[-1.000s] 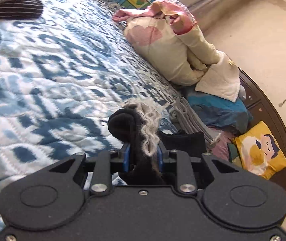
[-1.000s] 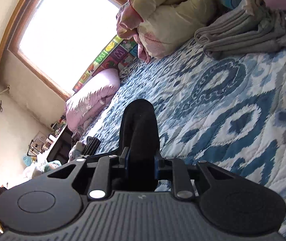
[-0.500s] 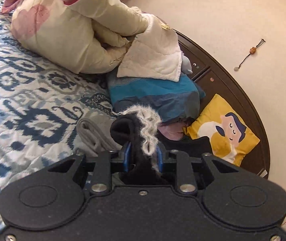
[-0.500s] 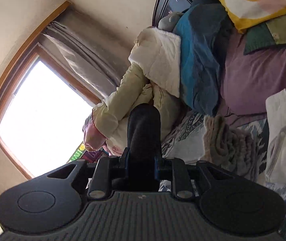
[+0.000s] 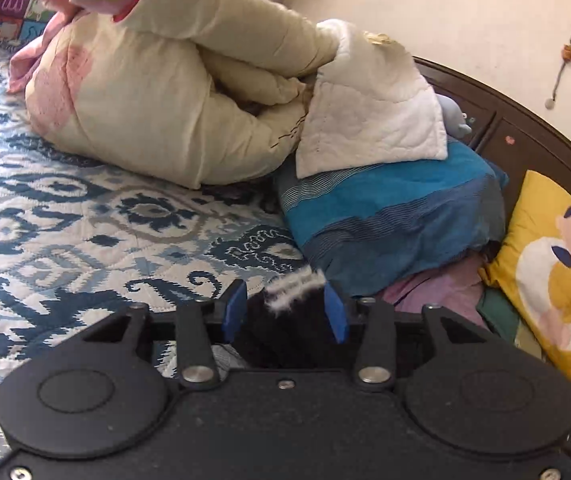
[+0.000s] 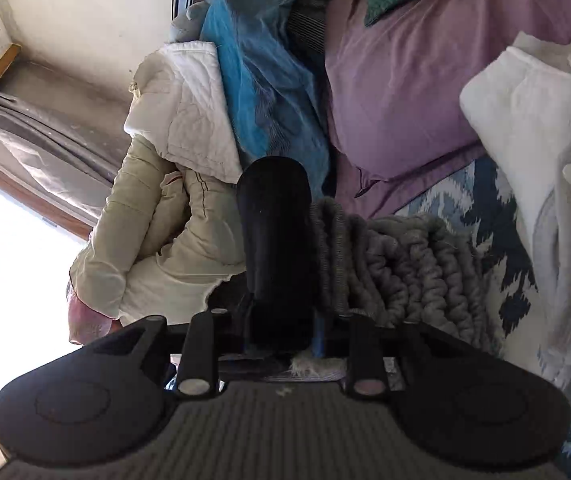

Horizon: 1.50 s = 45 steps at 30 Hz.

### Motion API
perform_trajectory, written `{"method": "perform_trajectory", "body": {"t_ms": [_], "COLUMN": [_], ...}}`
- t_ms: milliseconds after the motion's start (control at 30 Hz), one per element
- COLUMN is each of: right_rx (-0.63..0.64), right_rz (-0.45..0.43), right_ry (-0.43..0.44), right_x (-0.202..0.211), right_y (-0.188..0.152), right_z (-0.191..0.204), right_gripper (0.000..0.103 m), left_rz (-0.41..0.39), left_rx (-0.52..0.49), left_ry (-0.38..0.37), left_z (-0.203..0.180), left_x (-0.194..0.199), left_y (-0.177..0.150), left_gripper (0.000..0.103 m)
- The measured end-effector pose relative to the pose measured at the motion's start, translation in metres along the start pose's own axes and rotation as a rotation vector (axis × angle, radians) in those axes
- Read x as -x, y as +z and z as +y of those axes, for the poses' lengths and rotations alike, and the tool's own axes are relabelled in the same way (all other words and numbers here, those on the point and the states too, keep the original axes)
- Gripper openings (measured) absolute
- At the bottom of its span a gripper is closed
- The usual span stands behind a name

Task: Fold clothes

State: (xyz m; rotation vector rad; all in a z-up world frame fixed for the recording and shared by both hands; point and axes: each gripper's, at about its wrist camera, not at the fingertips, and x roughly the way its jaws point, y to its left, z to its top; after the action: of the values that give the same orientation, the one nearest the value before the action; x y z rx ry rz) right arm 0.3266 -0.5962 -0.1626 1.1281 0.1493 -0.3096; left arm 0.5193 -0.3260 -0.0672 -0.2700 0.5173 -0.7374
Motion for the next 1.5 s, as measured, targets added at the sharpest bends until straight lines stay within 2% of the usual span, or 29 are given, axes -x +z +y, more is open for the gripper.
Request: {"method": "perform_trajectory", "body": {"t_ms": [100,200,300,333,367,400,433,467,533,600,633,700,733,767,800,900,967,1000,1100,1167,1200,1333,1500], "right_rx": [0.052,0.139,0.225,0.251,0.268,0.284,0.300,0.316,0.349,0.381,0.397,0.429,0.445,0.461,0.477,0.525,0.557,0.578,0.713,0.801,0.835,0.930,0.973], "right_rz": [-0.008,0.037,0.083,0.100,0.123,0.147,0.170,0.193,0.240,0.286,0.309,0.356,0.379,0.403,0.426,0.496,0.543,0.567,0.651,0.680,0.683,0.699,0.699], "right_ry": [0.006,-0.022,-0.050,-0.057,-0.053,-0.048,-0.043,-0.039,-0.029,-0.020,-0.015,-0.006,-0.001,0.004,0.009,0.023,0.033,0.040,0.064,0.074,0.085,0.123,0.127], "right_x": [0.028,0.013,-0.003,-0.005,0.005,0.015,0.025,0.035,0.055,0.074,0.084,0.104,0.114,0.124,0.134,0.164,0.184,0.195,0.237,0.264,0.277,0.325,0.361], "right_y": [0.006,0.006,0.007,0.007,0.003,-0.001,-0.005,-0.009,-0.017,-0.025,-0.029,-0.037,-0.041,-0.045,-0.048,-0.060,-0.068,-0.074,-0.117,-0.142,-0.154,-0.199,-0.220], "right_z": [0.002,0.012,0.021,0.024,0.029,0.033,0.037,0.041,0.050,0.058,0.062,0.071,0.075,0.079,0.083,0.096,0.104,0.109,0.131,0.146,0.153,0.175,0.185], "right_gripper": [0.036,0.036,0.036,0.035,0.039,0.044,0.045,0.026,0.001,0.001,0.010,0.043,0.073,0.080,0.080,0.083,0.098,0.102,0.103,0.103,0.103,0.103,0.103], "left_rz": [-0.016,-0.022,-0.018,0.011,0.044,0.061,0.070,0.082,0.109,0.144,0.158,0.193,0.215,0.239,0.263,0.301,0.324,0.331,0.308,0.272,0.255,0.184,0.098], "left_rx": [-0.039,-0.090,-0.005,0.037,0.077,0.099,0.108,0.116,0.134,0.161,0.177,0.214,0.232,0.246,0.258,0.265,0.273,0.273,0.266,0.259,0.249,0.213,0.220], "left_ry": [-0.055,-0.083,-0.062,-0.044,-0.025,-0.009,-0.003,0.001,0.022,0.042,0.049,0.074,0.091,0.105,0.118,0.194,0.257,0.297,0.433,0.538,0.565,0.555,0.636], "left_z": [-0.013,-0.031,-0.033,-0.028,-0.022,-0.017,-0.012,-0.008,0.002,0.009,0.011,0.014,0.015,0.014,0.014,0.012,0.011,0.011,0.008,0.003,-0.002,-0.027,-0.059], "left_x": [0.009,0.005,0.015,0.024,0.033,0.045,0.063,0.083,0.126,0.169,0.190,0.240,0.264,0.286,0.307,0.374,0.418,0.442,0.503,0.541,0.558,0.605,0.625], "left_y": [-0.013,-0.009,-0.009,-0.011,-0.014,-0.019,-0.024,-0.030,-0.042,-0.055,-0.061,-0.076,-0.083,-0.090,-0.097,-0.121,-0.136,-0.142,-0.152,-0.156,-0.157,-0.172,-0.196], "left_gripper": [0.041,0.041,0.041,0.044,0.048,0.048,0.048,0.049,0.054,0.055,0.059,0.070,0.075,0.079,0.080,0.094,0.098,0.099,0.103,0.103,0.103,0.103,0.103]}}
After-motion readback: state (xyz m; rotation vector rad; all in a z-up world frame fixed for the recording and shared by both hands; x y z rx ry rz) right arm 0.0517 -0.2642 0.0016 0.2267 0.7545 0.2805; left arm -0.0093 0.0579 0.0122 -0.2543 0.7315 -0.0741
